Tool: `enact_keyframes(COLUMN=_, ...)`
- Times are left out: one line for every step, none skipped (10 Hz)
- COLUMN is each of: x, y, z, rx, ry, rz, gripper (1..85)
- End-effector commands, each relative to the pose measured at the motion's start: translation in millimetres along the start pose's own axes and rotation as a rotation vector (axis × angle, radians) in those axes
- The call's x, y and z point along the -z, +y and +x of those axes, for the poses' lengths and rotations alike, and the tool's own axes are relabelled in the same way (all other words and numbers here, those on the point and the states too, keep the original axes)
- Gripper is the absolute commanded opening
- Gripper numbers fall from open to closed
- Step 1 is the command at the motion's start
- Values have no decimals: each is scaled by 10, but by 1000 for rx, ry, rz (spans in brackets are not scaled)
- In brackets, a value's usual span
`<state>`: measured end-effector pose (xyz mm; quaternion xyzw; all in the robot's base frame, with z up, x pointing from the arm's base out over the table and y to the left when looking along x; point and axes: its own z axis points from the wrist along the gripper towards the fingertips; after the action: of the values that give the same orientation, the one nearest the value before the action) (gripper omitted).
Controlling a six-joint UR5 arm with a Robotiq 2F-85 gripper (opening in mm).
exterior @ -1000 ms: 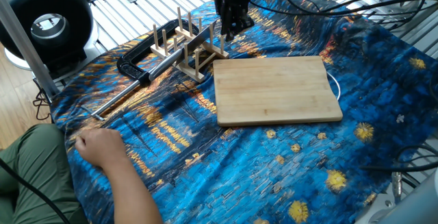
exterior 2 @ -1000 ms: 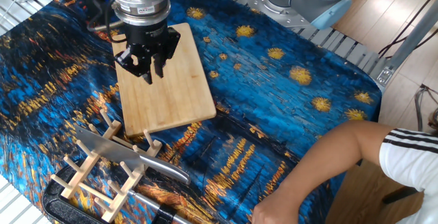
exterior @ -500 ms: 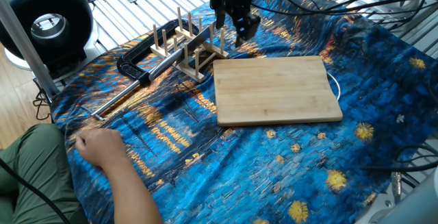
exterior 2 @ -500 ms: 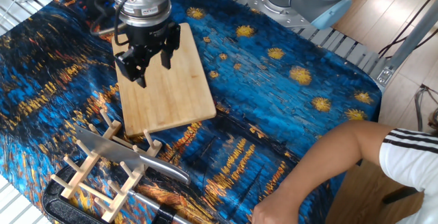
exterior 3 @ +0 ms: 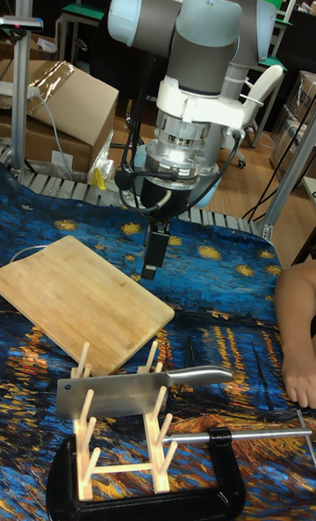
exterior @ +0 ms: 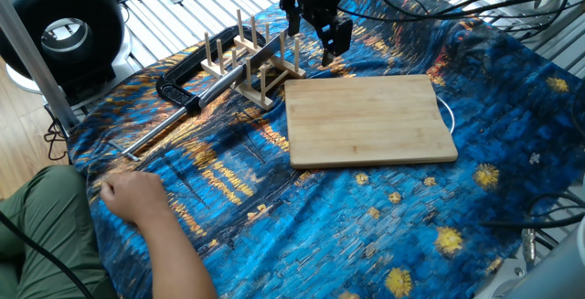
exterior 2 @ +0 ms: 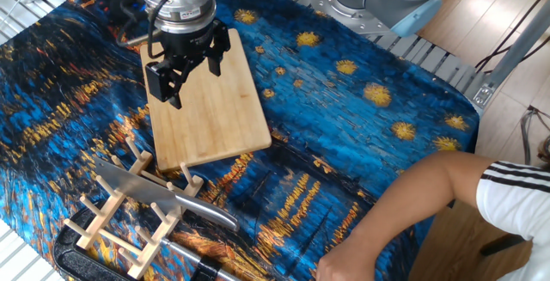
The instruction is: Put the knife on the cutting board
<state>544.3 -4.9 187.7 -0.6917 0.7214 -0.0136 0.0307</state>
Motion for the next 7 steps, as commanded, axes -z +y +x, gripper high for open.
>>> enact_keyframes(x=12, y=1, z=-44, rx=-39, ry=-19, rz=-1, gripper=850)
enact_keyframes(x=13, y=2, z=-71, rx=-44, ry=-30, rz=-2, gripper=850)
enact_keyframes(x=15, y=3, z=-115, rx=-48, ry=-46, rz=-3, gripper=850)
enact_keyframes(x=16, y=24, z=-130, rx=-38, ry=-52, rz=-10, gripper=850)
enact_keyframes(x=17, y=73, z=-148, rx=-15, ry=-59, rz=-29, gripper=850)
enact_keyframes(x=17, y=64, z=-139, rx=24, ry=-56, rz=-24, gripper=850)
enact_keyframes(x=14, y=-2, z=-90, rx=38, ry=-37, rz=1, gripper=850)
